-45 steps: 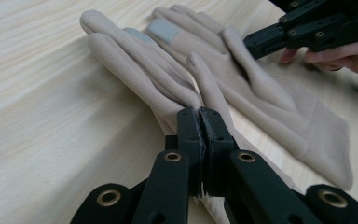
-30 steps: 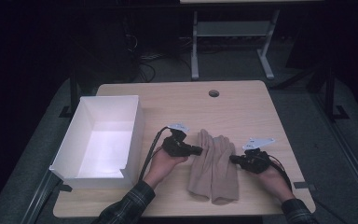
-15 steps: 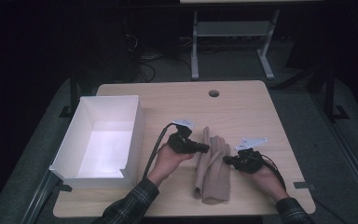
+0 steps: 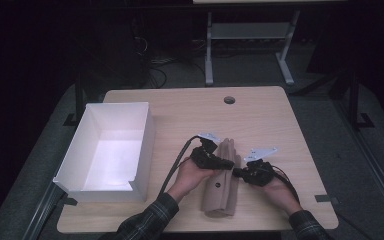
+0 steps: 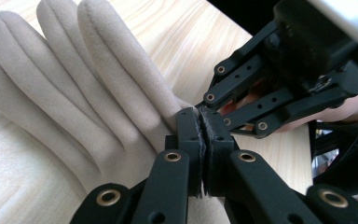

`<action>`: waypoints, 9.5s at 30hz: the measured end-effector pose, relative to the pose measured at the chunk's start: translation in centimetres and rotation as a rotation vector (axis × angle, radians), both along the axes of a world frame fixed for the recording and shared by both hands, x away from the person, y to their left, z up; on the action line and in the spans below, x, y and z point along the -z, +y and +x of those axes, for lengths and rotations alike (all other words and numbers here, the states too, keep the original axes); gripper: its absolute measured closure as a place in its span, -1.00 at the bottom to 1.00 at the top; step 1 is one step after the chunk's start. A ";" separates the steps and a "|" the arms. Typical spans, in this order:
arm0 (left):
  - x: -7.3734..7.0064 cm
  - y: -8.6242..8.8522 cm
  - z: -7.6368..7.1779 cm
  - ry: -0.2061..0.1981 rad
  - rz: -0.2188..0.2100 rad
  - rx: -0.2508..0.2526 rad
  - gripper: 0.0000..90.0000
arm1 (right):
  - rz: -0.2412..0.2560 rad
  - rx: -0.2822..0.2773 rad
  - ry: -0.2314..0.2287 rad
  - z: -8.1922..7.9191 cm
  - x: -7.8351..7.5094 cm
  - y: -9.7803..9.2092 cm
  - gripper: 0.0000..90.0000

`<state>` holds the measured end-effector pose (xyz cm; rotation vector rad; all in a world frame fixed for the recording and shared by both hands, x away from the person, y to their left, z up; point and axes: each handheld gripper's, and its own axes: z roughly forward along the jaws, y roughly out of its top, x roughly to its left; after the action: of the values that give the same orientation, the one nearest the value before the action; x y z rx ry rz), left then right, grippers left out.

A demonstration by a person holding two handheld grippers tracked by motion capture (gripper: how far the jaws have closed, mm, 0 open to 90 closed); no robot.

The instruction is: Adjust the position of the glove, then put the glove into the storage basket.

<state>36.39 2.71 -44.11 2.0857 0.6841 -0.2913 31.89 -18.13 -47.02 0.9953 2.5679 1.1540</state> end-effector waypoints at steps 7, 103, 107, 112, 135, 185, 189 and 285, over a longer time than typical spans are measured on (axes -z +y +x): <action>-0.1 0.2 -0.1 0.004 -0.038 -0.010 0.82 | 0.024 0.060 -0.015 0.2 -0.7 -2.0 0.95; 0.5 5.2 -3.1 -0.248 0.347 0.010 -0.70 | -0.051 0.272 -0.070 1.6 1.2 -5.9 -0.58; 1.0 4.8 -3.3 -0.258 0.386 0.032 -0.70 | -0.051 0.272 -0.071 1.5 1.2 -5.9 -0.58; 1.6 4.2 -3.7 -0.278 0.433 0.049 -0.69 | -0.052 0.272 -0.071 1.5 1.2 -5.9 -0.58; 1.3 4.4 -4.2 -0.226 0.390 0.063 0.40 | -0.051 0.273 -0.071 1.6 1.2 -5.9 -0.58; -7.8 4.8 -2.2 -0.155 0.262 -0.006 0.44 | -0.049 0.274 -0.070 1.5 1.2 -5.9 -0.58; -8.6 5.1 -2.0 -0.161 0.260 -0.012 0.44 | -0.049 0.272 -0.071 1.5 1.2 -5.9 -0.58; -11.2 29.1 -1.0 -0.189 0.327 -0.585 0.44 | -0.050 0.270 -0.069 1.5 1.2 -5.9 -0.58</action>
<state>35.39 31.84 -32.87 2.0648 1.2432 0.3629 33.41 -24.03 -48.20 1.2215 2.3090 1.0279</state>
